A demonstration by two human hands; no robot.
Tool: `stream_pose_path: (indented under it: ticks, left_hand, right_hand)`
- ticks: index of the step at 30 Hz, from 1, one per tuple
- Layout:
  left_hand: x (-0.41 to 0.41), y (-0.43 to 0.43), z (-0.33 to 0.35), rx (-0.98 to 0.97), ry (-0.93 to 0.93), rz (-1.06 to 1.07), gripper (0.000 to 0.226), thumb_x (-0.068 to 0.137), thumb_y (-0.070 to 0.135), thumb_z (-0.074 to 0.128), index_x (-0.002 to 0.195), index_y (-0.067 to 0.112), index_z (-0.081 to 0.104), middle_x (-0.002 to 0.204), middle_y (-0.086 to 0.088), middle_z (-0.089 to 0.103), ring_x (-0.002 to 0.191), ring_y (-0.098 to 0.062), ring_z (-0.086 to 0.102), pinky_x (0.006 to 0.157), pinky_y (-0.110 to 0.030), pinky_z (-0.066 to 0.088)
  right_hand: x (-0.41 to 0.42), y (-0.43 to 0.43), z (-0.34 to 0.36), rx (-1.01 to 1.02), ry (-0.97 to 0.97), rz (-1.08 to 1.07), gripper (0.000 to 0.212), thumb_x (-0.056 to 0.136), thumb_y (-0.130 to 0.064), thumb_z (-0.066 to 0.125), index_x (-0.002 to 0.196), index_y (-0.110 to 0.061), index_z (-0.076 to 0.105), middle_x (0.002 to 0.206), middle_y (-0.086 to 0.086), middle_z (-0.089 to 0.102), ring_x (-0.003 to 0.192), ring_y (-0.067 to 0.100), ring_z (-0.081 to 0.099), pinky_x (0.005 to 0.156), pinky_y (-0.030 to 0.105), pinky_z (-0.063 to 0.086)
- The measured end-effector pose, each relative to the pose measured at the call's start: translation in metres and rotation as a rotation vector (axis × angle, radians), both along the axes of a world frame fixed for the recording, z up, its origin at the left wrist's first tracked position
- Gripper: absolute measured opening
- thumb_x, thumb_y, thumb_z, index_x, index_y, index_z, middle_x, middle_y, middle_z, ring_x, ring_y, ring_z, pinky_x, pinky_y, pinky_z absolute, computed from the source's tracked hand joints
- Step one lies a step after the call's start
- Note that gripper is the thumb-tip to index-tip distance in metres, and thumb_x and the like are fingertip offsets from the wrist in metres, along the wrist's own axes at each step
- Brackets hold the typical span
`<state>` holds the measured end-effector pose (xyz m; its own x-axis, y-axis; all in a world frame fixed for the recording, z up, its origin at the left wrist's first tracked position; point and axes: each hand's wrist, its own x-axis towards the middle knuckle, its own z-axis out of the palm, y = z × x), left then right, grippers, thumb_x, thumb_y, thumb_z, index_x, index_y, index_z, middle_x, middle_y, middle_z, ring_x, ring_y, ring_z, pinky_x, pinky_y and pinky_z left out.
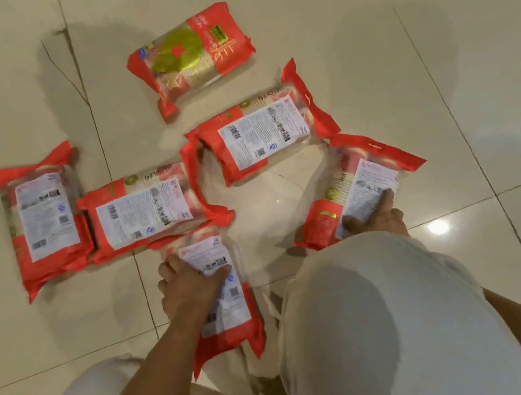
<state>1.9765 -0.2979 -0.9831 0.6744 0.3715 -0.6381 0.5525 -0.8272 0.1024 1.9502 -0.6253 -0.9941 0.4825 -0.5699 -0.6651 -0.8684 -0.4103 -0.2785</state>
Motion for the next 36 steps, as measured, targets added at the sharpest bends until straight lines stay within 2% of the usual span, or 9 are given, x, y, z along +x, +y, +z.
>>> stream_pose_path:
  ticks: [4,7,12,15,18,21,26,29,36]
  left_hand:
    - [0.002,0.012,-0.019,-0.100,-0.104,0.144,0.138,0.055,0.057,0.097,0.158,0.012,0.017,0.157,-0.017,0.029,0.144,-0.042,0.031,0.115,-0.058,0.036]
    - [-0.004,0.019,-0.028,-0.184,-0.099,0.328,0.146,0.038,0.065,0.099,0.153,0.008,0.028,0.151,-0.018,0.038,0.141,-0.040,0.041,0.113,-0.060,0.041]
    - [-0.013,0.045,-0.055,-0.349,-0.052,0.570,0.151,0.005,0.076,0.093,0.132,0.005,0.053,0.121,-0.009,0.069,0.104,-0.032,0.070,0.091,-0.052,0.061]
    - [-0.014,0.039,-0.042,-0.423,-0.015,0.679,0.129,0.018,0.055,0.100,0.129,0.005,0.059,0.115,-0.013,0.072,0.095,-0.032,0.073,0.067,-0.039,0.062]
    - [-0.014,0.031,-0.031,-0.479,0.006,0.707,0.110,0.045,0.035,0.102,0.135,0.004,0.048,0.114,-0.013,0.069,0.089,-0.028,0.070,0.052,-0.033,0.053]
    - [-0.022,0.034,-0.030,-0.498,-0.014,0.710,0.093,0.065,0.018,0.098,0.135,0.002,0.040,0.113,-0.015,0.067,0.085,-0.026,0.068,0.054,-0.032,0.053]
    - [-0.038,0.035,-0.020,-0.543,-0.088,0.676,0.076,0.056,0.017,0.101,0.121,0.000,0.066,0.106,-0.016,0.077,0.081,-0.028,0.078,0.058,-0.034,0.064]
    - [-0.040,0.032,0.014,-0.584,-0.211,0.682,0.099,0.039,0.035,0.103,0.123,0.004,0.062,0.112,-0.011,0.077,0.089,-0.026,0.078,0.074,-0.045,0.066]
    - [0.000,0.012,0.276,-0.729,-0.464,0.579,0.079,0.068,0.012,0.096,0.134,0.011,0.053,0.112,0.002,0.076,0.099,-0.018,0.076,0.082,-0.040,0.062]
  right_hand:
    - [-0.001,-0.002,-0.023,0.096,-0.284,-0.256,0.112,0.070,-0.032,0.093,0.153,-0.032,0.018,0.139,0.013,0.052,0.124,0.040,0.055,0.099,0.053,0.049]
    - [-0.002,-0.013,-0.024,0.284,-0.316,-0.441,0.090,0.067,-0.020,0.095,0.130,-0.030,0.032,0.123,0.005,0.063,0.109,0.034,0.067,0.082,0.050,0.059]
    - [-0.003,-0.018,-0.017,0.349,-0.256,-0.504,0.082,0.073,-0.012,0.092,0.133,-0.012,0.035,0.114,0.008,0.062,0.092,0.028,0.066,0.072,0.038,0.054]
    - [-0.004,-0.017,-0.017,0.382,-0.241,-0.525,0.083,0.071,-0.006,0.091,0.134,-0.010,0.037,0.113,0.008,0.062,0.082,0.021,0.064,0.061,0.031,0.050]
    - [-0.008,-0.012,-0.020,0.365,-0.234,-0.567,0.083,0.066,-0.005,0.093,0.128,-0.013,0.038,0.117,0.011,0.063,0.093,0.031,0.067,0.071,0.039,0.056]
    - [-0.014,-0.008,-0.015,0.336,-0.225,-0.553,0.087,0.061,-0.007,0.096,0.123,-0.018,0.036,0.120,0.012,0.063,0.101,0.034,0.067,0.086,0.050,0.058]
    - [-0.032,-0.006,0.015,0.324,-0.275,-0.480,0.089,0.063,-0.008,0.095,0.128,-0.018,0.035,0.123,0.011,0.061,0.104,0.032,0.066,0.088,0.050,0.058]
    - [-0.033,-0.005,0.062,0.340,-0.338,-0.411,0.088,0.064,-0.007,0.094,0.125,-0.021,0.033,0.122,0.007,0.061,0.100,0.028,0.068,0.084,0.052,0.061]
    - [-0.009,0.022,0.309,0.401,-0.564,-0.152,0.093,0.066,-0.003,0.093,0.136,-0.017,0.032,0.116,-0.004,0.064,0.099,0.016,0.071,0.076,0.036,0.063]
